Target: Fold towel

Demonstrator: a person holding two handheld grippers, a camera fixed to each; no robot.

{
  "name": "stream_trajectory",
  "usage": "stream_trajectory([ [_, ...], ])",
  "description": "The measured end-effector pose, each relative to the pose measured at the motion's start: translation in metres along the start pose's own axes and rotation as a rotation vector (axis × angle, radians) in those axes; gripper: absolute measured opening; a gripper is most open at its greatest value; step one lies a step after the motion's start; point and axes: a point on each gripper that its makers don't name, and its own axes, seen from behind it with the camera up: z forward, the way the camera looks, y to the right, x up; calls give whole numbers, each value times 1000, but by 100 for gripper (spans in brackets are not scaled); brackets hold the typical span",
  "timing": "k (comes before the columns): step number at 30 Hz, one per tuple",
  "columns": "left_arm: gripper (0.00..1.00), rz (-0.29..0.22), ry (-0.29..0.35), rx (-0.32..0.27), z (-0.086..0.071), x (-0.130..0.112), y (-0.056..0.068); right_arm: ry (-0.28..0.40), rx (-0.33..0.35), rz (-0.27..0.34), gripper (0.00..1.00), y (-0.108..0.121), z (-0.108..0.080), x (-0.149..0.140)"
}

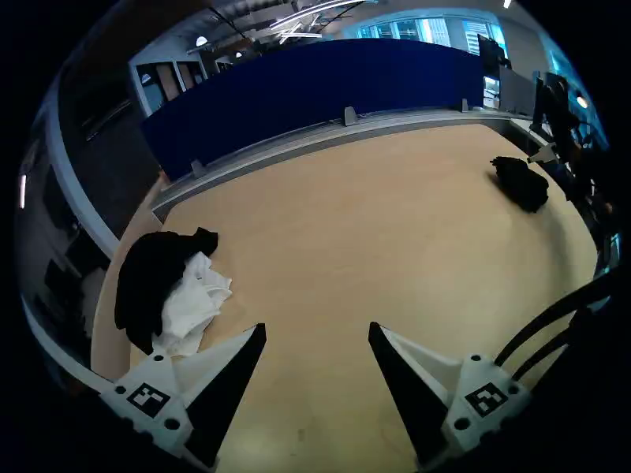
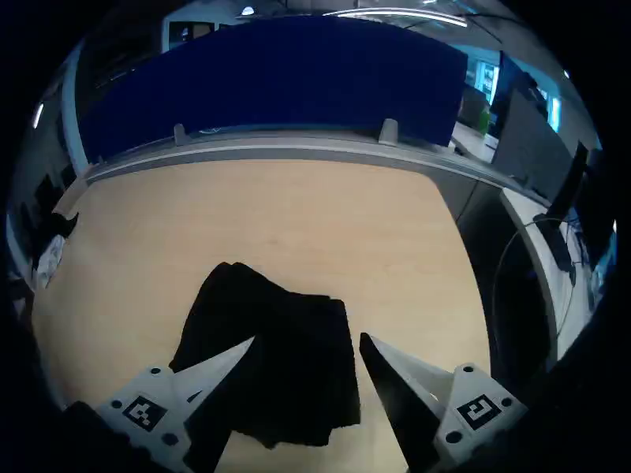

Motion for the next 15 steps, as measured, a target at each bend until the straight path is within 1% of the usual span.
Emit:
stream_trajectory([
  [4, 97, -4, -8, 7, -1, -2, -1, -5, 6, 5, 91, -1, 10, 2],
  [10, 97, -8, -14, 14, -1, -5, -3, -32, 14, 6, 82, 0, 20, -4],
  [12, 97, -6, -16, 15, -1, -5, -4, -43, 14, 4, 78, 2, 23, -8],
  [15, 97, -1, -18, 16, -1, -5, -4, -58, 12, 10, 61, 5, 25, -12],
])
